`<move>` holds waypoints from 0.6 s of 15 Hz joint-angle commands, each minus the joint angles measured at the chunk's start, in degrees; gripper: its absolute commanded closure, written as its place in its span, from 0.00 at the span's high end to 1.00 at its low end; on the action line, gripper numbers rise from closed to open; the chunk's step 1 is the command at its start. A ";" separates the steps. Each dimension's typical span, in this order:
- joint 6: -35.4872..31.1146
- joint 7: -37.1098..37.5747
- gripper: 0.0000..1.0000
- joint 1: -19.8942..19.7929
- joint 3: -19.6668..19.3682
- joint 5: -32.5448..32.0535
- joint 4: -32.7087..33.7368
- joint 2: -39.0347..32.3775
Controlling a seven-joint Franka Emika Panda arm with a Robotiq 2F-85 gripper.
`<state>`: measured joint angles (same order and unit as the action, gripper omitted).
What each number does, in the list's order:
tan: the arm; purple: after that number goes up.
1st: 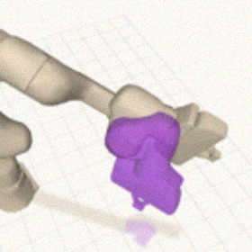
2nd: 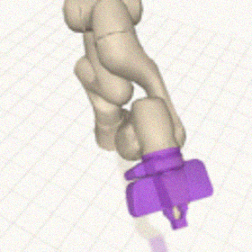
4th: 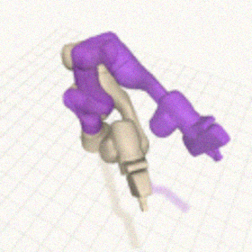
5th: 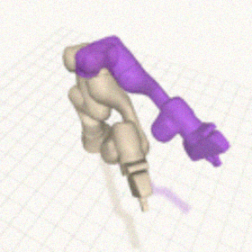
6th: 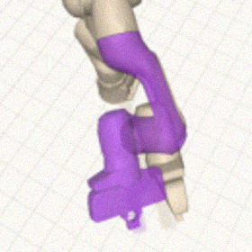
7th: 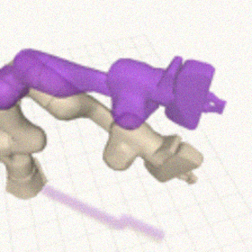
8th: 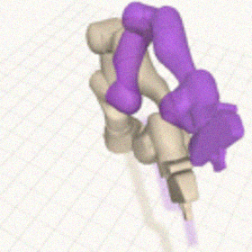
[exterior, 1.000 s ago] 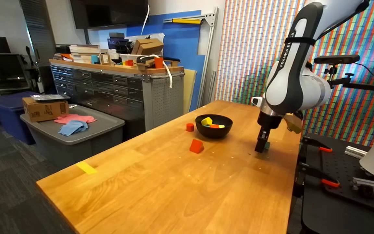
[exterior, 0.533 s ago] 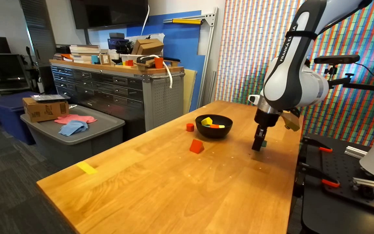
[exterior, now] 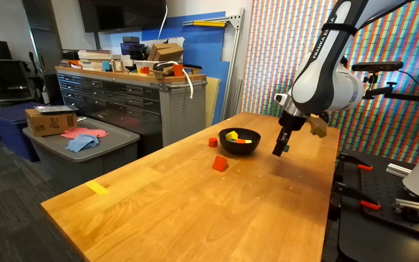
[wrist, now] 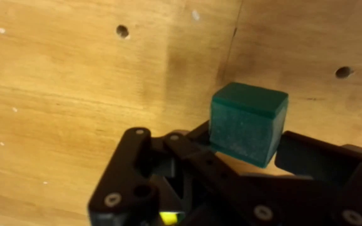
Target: Put all the blocks one at a time in the bowl except the right yellow block farthest away from you
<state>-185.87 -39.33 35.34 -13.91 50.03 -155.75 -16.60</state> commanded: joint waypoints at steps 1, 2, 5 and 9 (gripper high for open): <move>1.69 0.72 0.16 6.96 -11.69 -2.23 5.71 -1.20; 2.47 0.78 0.16 8.61 -14.74 -3.01 7.56 -1.71; 9.35 1.94 0.16 13.20 -24.42 -8.40 14.52 -3.59; 26.70 7.86 0.16 17.68 -35.58 -21.15 26.28 -5.80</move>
<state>-169.85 -36.27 49.52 -42.57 36.29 -138.29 -19.32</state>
